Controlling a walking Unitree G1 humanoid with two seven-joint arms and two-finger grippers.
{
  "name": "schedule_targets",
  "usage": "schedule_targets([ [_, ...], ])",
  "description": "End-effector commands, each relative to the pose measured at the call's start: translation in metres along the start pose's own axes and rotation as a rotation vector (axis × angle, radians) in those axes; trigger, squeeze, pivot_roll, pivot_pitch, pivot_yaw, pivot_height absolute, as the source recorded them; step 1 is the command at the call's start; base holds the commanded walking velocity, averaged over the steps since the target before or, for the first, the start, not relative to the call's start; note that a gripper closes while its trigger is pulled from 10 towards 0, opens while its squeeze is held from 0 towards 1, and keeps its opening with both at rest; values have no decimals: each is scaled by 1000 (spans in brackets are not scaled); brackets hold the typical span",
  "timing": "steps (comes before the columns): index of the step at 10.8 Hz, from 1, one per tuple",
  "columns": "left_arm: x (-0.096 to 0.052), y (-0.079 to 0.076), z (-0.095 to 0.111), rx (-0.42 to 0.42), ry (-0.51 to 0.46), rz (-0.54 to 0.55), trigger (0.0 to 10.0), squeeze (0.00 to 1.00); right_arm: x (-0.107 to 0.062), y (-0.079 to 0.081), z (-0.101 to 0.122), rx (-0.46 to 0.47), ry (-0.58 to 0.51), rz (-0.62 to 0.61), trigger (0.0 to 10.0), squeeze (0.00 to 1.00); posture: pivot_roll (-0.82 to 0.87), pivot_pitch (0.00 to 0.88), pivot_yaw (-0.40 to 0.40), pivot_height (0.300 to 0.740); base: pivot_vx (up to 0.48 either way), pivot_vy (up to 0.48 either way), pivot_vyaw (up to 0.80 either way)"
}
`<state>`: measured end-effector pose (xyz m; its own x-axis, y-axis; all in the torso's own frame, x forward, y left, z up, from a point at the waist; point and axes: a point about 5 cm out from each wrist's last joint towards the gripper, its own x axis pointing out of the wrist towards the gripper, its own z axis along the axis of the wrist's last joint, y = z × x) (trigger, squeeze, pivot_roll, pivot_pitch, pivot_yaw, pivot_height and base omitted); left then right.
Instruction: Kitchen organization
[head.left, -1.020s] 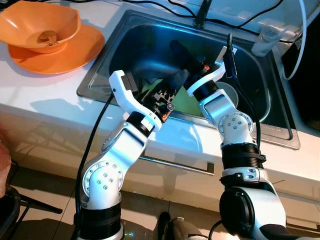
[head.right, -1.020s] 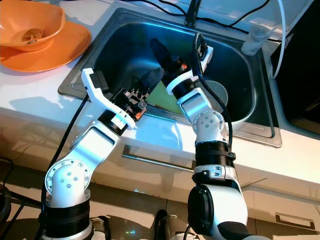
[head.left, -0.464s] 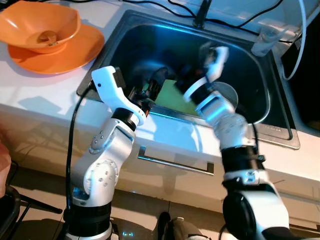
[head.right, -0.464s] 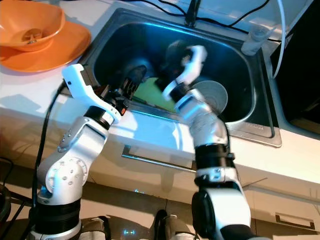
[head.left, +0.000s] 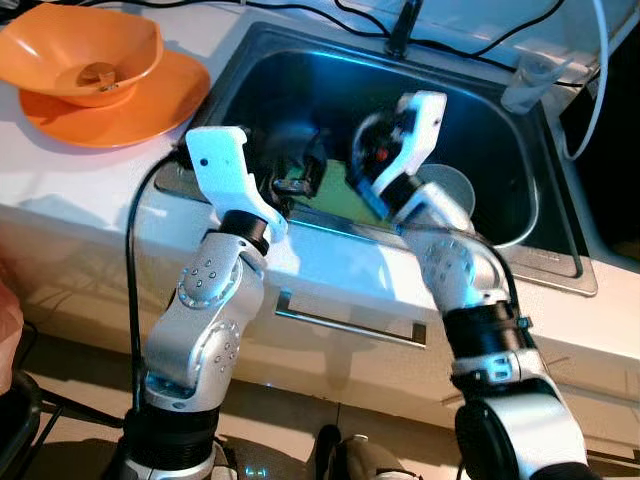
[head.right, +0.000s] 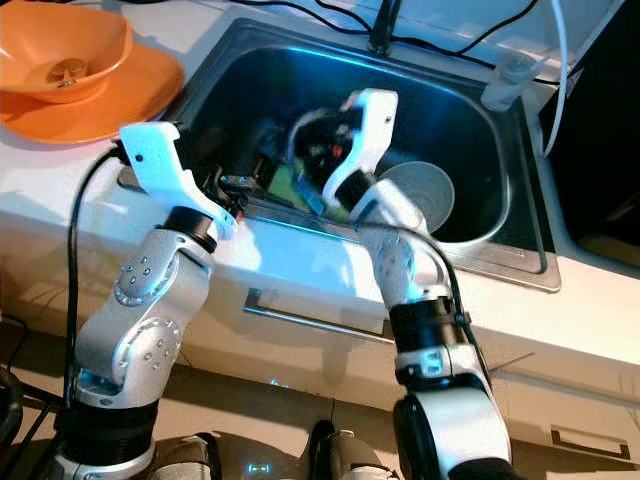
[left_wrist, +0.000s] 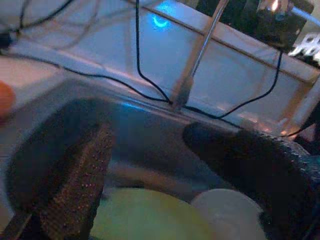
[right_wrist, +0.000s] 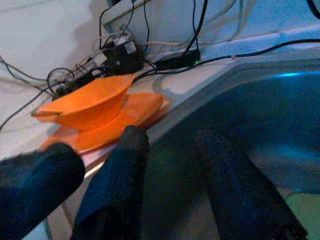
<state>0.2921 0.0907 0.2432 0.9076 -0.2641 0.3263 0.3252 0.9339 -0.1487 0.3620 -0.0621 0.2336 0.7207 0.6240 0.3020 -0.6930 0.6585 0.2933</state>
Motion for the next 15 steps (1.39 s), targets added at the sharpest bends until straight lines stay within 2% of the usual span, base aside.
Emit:
schedule_targets([
  [1,3,-3,1,90,-23,2,10000,1000,-6,-2,8,-64,-23,4,10000,1000,49,189,-151,740,0,0,0],
  [2,3,3,-1,200,-19,42,10000,1000,-8,-2,8,-87,-22,2,10000,1000,49,185,-150,740,0,0,0],
  [4,3,20,-3,248,-10,140,10000,1000,-12,0,10,-122,-27,5,10000,1000,46,179,-148,740,0,0,0],
  [6,1,53,5,399,-43,321,10000,1000,-18,6,10,-145,-16,37,10000,1000,51,177,-140,740,0,0,0],
  [9,1,89,24,555,-94,432,10000,1000,-29,10,3,-137,5,57,10000,1000,49,176,-123,740,0,0,0],
  [10,2,96,26,626,-98,445,10000,1000,-32,12,2,-132,7,55,10000,1000,46,176,-118,740,0,0,0],
  [12,4,102,31,711,-130,446,10000,1000,-35,14,1,-128,11,56,10000,1000,45,174,-114,740,0,0,0],
  [15,3,107,33,803,-156,470,10000,1000,-36,15,2,-117,11,51,10000,1000,42,177,-113,740,0,0,0],
])
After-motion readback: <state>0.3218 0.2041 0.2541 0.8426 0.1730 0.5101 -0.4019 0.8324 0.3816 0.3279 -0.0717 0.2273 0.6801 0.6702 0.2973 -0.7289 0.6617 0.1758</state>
